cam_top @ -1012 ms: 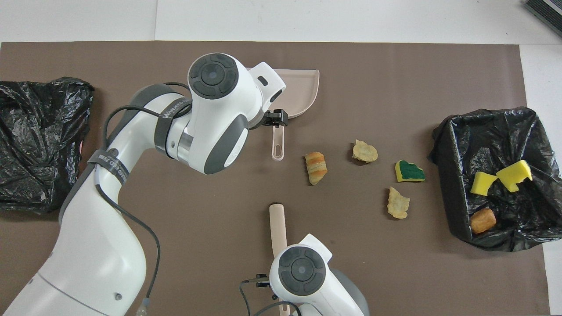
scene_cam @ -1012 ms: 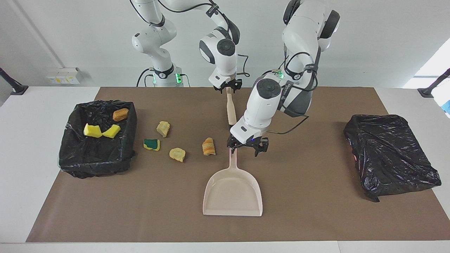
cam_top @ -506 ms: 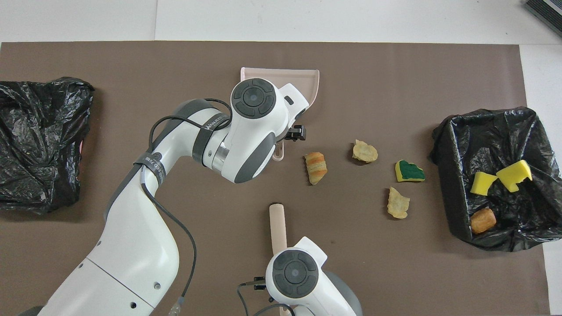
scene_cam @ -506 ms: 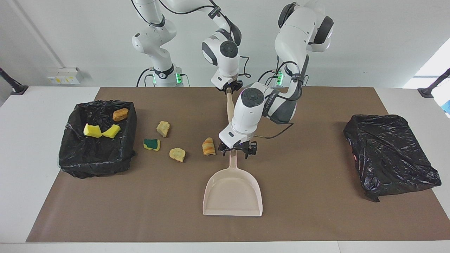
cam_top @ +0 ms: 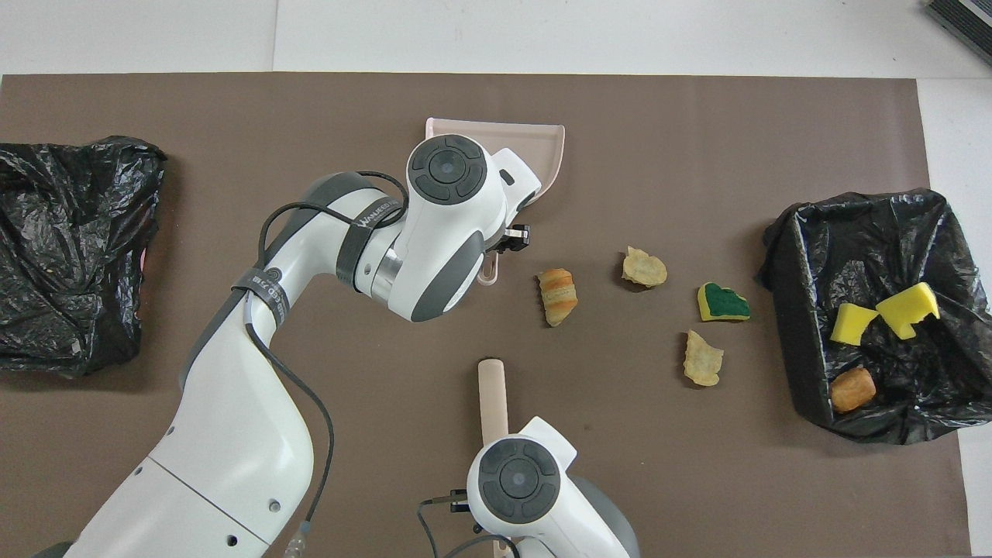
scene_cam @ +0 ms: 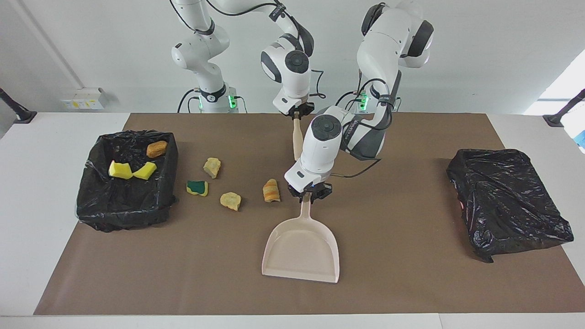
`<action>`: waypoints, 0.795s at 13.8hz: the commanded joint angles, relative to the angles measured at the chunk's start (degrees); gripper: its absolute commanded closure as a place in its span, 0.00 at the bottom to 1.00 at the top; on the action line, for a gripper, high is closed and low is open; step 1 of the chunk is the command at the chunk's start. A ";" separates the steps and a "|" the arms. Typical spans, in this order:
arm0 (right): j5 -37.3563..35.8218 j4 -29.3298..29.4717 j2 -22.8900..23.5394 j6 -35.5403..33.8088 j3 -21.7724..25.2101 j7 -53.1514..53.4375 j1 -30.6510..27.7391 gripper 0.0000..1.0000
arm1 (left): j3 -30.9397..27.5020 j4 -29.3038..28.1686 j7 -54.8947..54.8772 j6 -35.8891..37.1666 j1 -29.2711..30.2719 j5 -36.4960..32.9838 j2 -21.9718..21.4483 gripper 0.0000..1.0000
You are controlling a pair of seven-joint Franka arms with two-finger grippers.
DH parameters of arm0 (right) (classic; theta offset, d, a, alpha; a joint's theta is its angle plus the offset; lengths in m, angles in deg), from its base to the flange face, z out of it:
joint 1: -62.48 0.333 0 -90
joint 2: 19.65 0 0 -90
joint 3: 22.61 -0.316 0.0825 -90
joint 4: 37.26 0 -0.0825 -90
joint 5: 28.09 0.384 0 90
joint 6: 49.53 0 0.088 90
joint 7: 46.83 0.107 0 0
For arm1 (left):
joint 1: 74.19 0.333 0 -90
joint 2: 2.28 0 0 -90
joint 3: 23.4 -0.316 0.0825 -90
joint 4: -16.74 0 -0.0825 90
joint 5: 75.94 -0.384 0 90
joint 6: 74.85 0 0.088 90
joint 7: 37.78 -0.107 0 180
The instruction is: Sweep and dump trash in bin
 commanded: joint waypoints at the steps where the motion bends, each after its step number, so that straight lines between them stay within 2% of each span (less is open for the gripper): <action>1: -0.50 0.32 -5.16 -4.47 0.03 -1.84 -5.62 1.00 | -0.71 0.02 -0.11 5.22 1.08 -0.83 -3.60 1.00; 5: -6.74 2.95 -5.96 -11.50 0.03 -1.40 -13.88 1.00 | -0.71 0.02 -10.10 9.00 5.64 -0.83 -6.77 1.00; 8: -12.96 2.78 -5.87 -14.23 -0.05 -0.53 -17.41 1.00 | -0.98 -0.59 -27.04 14.19 8.28 -1.88 -8.79 1.00; 11: -16.31 0.24 -6.22 -13.89 -0.23 -3.84 -25.57 1.00 | -0.98 -6.81 -39.18 17.70 10.74 -2.59 -15.36 1.00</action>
